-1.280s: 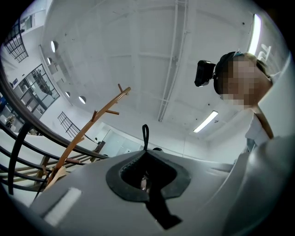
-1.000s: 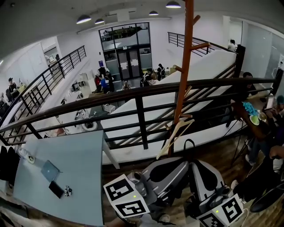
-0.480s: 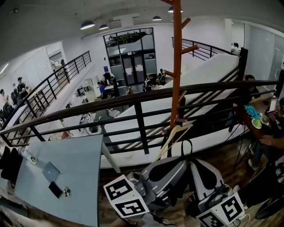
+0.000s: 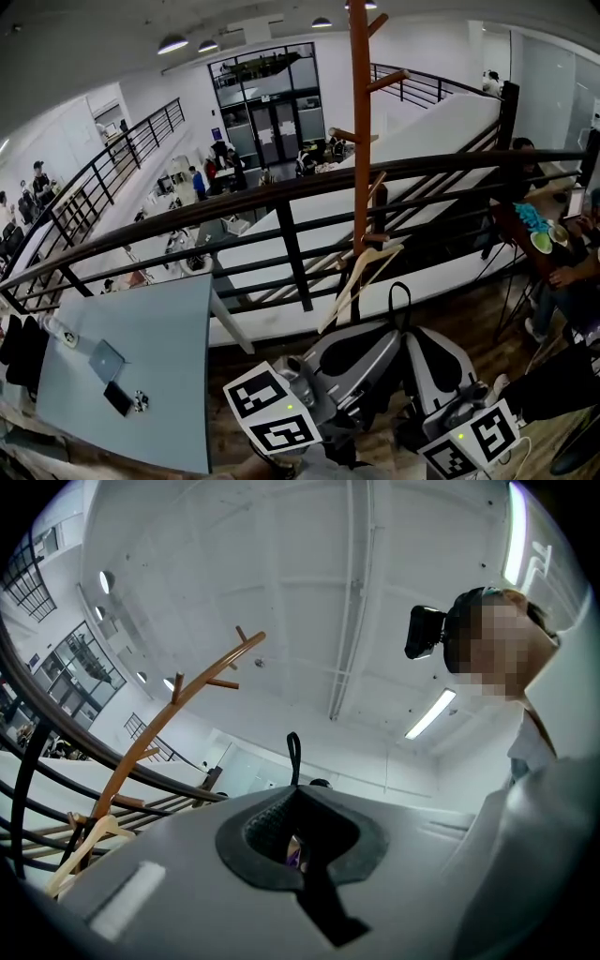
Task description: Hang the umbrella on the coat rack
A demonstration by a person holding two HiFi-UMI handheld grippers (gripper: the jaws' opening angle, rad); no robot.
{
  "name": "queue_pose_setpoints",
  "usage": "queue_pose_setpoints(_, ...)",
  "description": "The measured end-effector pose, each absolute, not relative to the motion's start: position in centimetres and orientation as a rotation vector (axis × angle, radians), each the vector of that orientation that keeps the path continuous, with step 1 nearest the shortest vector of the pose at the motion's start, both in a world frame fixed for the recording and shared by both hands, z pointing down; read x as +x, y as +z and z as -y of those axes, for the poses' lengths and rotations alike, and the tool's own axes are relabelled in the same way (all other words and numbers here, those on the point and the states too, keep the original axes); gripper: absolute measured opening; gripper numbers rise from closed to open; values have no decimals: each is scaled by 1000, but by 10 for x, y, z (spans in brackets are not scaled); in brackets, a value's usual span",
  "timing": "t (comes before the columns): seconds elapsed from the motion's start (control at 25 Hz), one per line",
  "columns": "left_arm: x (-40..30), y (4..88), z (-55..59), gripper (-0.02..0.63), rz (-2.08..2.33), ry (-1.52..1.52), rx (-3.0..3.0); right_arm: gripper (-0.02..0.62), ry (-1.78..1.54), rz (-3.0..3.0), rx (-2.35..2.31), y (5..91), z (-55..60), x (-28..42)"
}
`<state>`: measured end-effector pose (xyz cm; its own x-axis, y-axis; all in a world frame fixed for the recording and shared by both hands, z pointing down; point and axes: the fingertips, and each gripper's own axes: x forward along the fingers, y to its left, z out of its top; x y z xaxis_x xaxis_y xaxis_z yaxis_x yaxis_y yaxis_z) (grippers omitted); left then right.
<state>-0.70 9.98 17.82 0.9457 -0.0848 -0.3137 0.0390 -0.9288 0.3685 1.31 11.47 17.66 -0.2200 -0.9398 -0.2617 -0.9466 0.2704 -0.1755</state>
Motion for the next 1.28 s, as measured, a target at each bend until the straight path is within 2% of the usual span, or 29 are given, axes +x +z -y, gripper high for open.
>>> queue_pose_setpoints(1.28,79,236,44,5,-47,-308,2678,0,-202,-2215,-1792,235,32,104)
